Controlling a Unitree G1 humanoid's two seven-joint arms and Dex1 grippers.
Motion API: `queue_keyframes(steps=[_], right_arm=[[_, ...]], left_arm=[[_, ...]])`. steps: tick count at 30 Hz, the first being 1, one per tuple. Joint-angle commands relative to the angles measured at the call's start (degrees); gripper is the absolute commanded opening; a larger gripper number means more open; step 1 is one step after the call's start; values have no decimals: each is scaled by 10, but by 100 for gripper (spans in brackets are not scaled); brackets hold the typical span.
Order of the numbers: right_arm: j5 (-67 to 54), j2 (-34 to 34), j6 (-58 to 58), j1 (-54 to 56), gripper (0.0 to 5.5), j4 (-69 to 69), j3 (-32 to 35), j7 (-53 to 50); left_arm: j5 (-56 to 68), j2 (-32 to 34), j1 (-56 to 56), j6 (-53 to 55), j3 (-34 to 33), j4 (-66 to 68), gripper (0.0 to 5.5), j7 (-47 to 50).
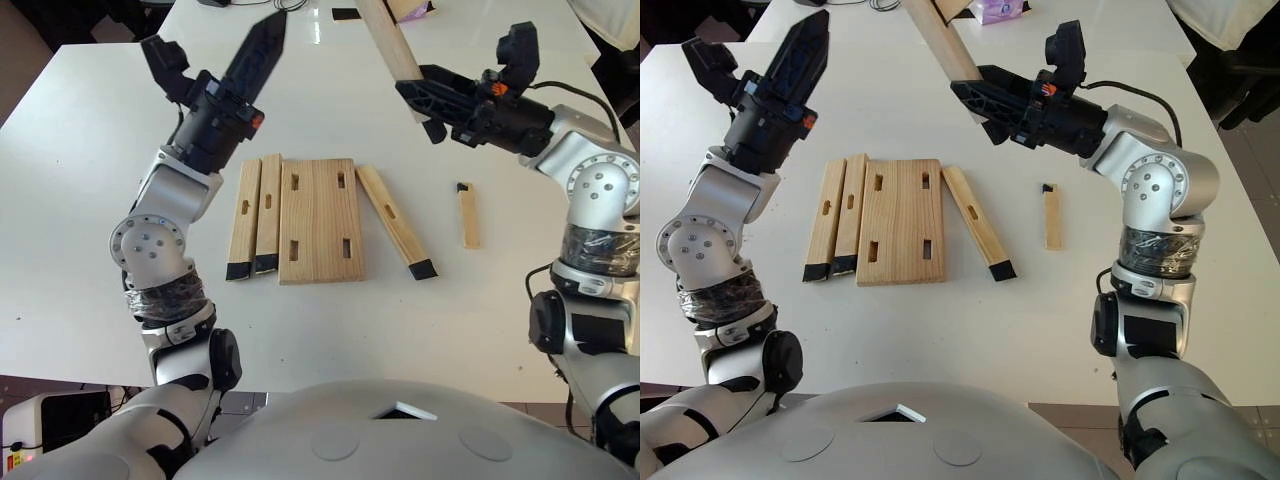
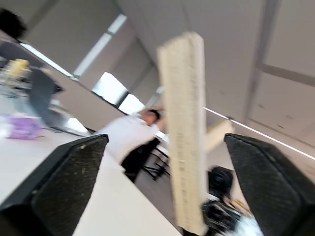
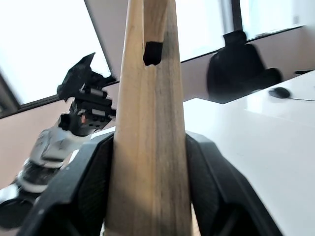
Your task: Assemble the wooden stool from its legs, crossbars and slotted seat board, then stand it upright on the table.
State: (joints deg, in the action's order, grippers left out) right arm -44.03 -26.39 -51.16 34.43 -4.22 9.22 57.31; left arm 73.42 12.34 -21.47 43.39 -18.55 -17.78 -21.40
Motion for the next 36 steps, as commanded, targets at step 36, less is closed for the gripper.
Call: queue_keyframes(steps=[36], right_arm=[[-17, -104, 8, -30, 206, -15, -93, 166]], left_arm=[[15, 102, -30, 43, 81, -15, 227, -181]])
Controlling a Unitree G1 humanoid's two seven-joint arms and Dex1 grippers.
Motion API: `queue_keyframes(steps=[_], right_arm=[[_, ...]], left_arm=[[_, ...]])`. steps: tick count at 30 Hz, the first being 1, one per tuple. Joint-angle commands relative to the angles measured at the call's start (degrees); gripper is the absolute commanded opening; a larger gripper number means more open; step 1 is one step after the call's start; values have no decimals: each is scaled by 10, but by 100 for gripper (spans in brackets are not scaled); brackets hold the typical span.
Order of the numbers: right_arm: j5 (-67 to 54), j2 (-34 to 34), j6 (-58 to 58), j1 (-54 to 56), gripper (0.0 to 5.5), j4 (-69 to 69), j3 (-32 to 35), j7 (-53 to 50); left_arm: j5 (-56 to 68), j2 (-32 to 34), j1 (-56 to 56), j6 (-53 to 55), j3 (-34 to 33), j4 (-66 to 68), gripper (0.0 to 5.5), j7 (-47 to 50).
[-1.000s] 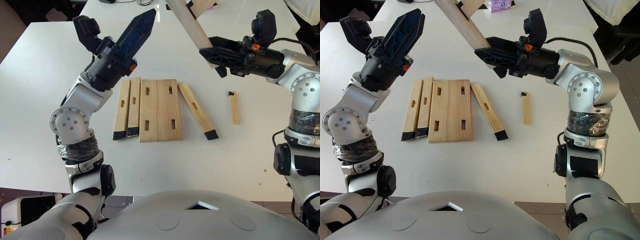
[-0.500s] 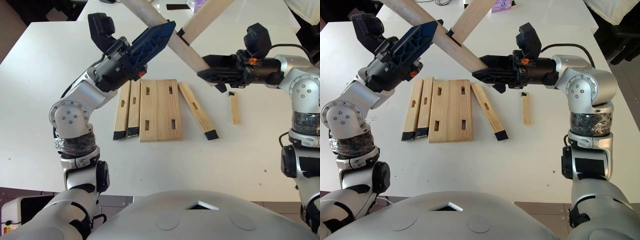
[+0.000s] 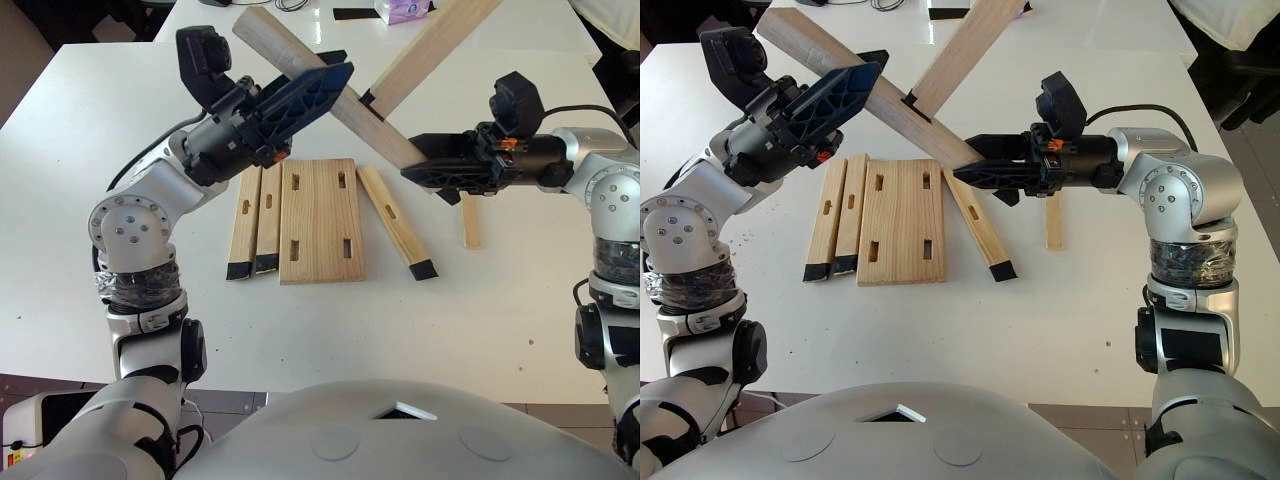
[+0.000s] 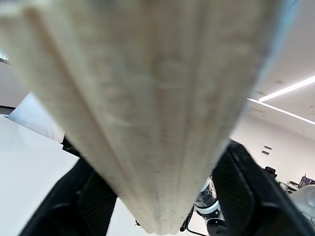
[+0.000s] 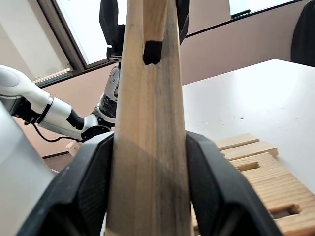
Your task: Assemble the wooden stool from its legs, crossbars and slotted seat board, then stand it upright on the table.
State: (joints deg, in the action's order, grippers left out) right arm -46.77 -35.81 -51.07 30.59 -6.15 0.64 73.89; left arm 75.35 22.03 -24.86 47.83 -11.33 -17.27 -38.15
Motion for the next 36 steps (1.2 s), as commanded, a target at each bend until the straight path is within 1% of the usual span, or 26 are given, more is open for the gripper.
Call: queue_keyframes(steps=[1, 7, 11, 12, 14, 18, 19, 23, 29, 36], right_arm=[[7, -10, 5, 9, 206, 4, -7, 0], [4, -9, 2, 6, 206, 4, -5, -9], [34, 10, 49, 6, 206, 16, -1, -37], [41, 14, 65, 5, 242, 20, 0, -40], [56, 17, 85, 3, 263, 30, -6, -41], [71, 14, 92, -3, 334, 36, -13, -51], [78, 16, 90, 0, 340, 47, -12, -64], [100, 10, 111, -15, 340, 75, -6, -73], [151, 1, 187, -53, 340, 118, 15, -95], [191, -1, 248, -89, 340, 129, 18, -103]], left_arm=[[-7, 5, 5, -4, 9, -21, 213, -15], [-16, 0, 15, -20, 7, -25, 211, -16], [-24, -3, 23, -28, 12, -31, 210, -14], [-30, -4, 23, -30, 13, -27, 210, -11], [-38, -4, 22, -38, 13, -17, 210, -6], [-60, -4, 23, -46, 12, -11, 208, 1], [-70, -3, 26, -49, 11, -9, 208, 3], [-92, 3, 33, -60, 0, 0, 206, 3], [-124, 31, 34, -73, -17, 11, 205, -23], [-133, 57, 28, -72, -22, 27, 205, -48]])
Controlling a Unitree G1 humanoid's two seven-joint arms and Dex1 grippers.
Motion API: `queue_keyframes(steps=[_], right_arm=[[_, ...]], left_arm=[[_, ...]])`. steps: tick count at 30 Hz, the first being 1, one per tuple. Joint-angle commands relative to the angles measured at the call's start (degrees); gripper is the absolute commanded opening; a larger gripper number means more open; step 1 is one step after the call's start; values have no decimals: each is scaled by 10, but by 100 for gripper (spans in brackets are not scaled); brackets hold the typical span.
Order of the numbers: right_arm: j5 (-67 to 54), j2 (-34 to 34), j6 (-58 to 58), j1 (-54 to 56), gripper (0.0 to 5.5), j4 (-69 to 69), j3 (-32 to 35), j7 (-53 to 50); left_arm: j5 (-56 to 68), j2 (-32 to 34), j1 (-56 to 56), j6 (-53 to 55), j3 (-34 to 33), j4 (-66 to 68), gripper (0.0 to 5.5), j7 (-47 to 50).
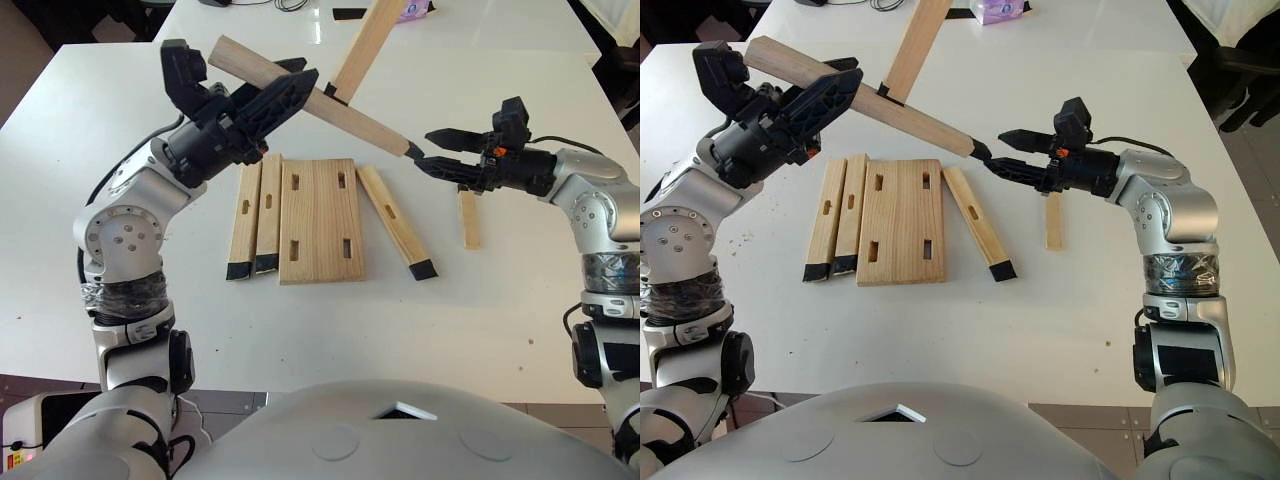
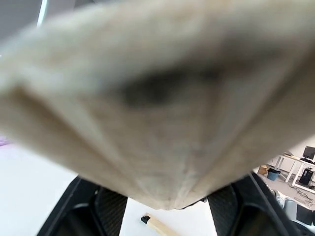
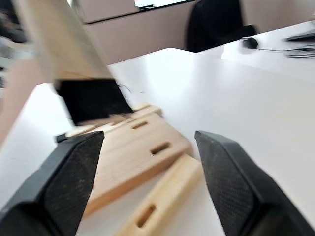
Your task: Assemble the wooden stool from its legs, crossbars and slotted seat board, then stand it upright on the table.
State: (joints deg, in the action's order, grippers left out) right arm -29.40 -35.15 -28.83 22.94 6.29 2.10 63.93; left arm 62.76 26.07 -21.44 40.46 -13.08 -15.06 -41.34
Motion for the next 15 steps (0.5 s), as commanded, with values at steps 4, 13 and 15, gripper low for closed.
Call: queue_keyframes(steps=[4, 13, 15], right_arm=[[0, -3, 18, -6, 340, -15, 21, -13], [-25, -3, 0, -51, 340, -73, 74, -67], [-22, 2, 5, -62, 340, -76, 81, -83]], left_arm=[[-21, 29, 1, 0, 0, 4, 205, -31], [-118, 182, 22, -36, -8, 26, 204, -202], [-147, 222, 29, -56, 1, 35, 204, -258]])
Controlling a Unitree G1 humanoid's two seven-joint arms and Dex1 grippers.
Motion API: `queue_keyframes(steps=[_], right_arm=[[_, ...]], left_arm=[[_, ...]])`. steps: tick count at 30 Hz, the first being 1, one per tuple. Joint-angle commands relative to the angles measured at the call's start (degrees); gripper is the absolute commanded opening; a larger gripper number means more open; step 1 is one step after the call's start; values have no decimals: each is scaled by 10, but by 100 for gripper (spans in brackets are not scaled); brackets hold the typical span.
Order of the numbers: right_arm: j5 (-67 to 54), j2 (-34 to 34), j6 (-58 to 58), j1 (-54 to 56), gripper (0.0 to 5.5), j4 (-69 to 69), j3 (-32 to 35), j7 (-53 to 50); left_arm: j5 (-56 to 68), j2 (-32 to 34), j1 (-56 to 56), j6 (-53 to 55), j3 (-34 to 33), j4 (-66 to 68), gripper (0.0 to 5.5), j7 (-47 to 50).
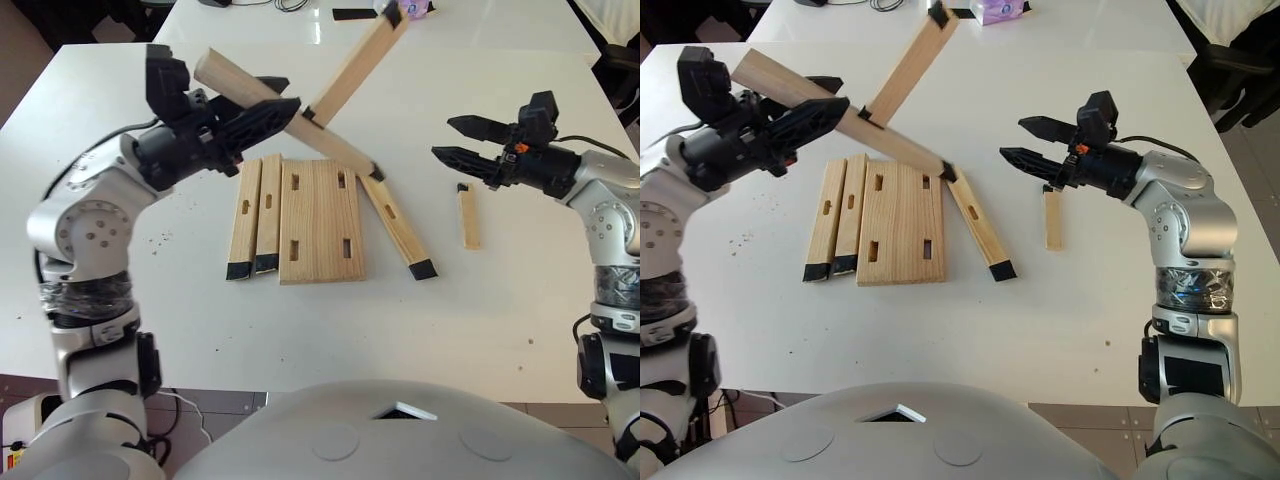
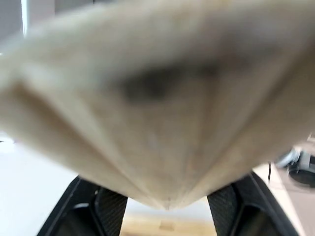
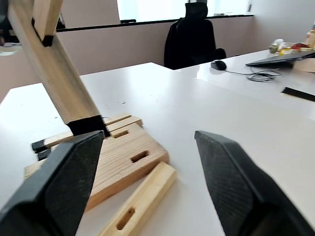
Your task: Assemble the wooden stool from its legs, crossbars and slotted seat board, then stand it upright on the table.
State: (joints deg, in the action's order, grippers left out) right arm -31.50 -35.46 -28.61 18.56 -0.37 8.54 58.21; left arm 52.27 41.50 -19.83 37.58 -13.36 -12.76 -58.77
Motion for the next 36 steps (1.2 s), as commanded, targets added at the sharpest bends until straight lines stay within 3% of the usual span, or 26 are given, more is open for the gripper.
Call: queue_keyframes(steps=[1, 7, 13, 36], right_arm=[[-2, 5, 4, -28, 340, -15, 23, -32], [-6, 0, 7, -58, 340, -43, 58, -64], [-17, 24, 5, -93, 340, -80, 74, -98], [-51, 39, -8, -140, 340, -121, 87, -154]], left_arm=[[-54, 84, 6, -34, 13, 19, 204, -107], [-96, 151, -22, -47, 62, 40, 204, -232], [-139, 162, -45, -77, 85, 73, 204, -274], [-164, 151, -6, -85, 97, 54, 204, -281]])
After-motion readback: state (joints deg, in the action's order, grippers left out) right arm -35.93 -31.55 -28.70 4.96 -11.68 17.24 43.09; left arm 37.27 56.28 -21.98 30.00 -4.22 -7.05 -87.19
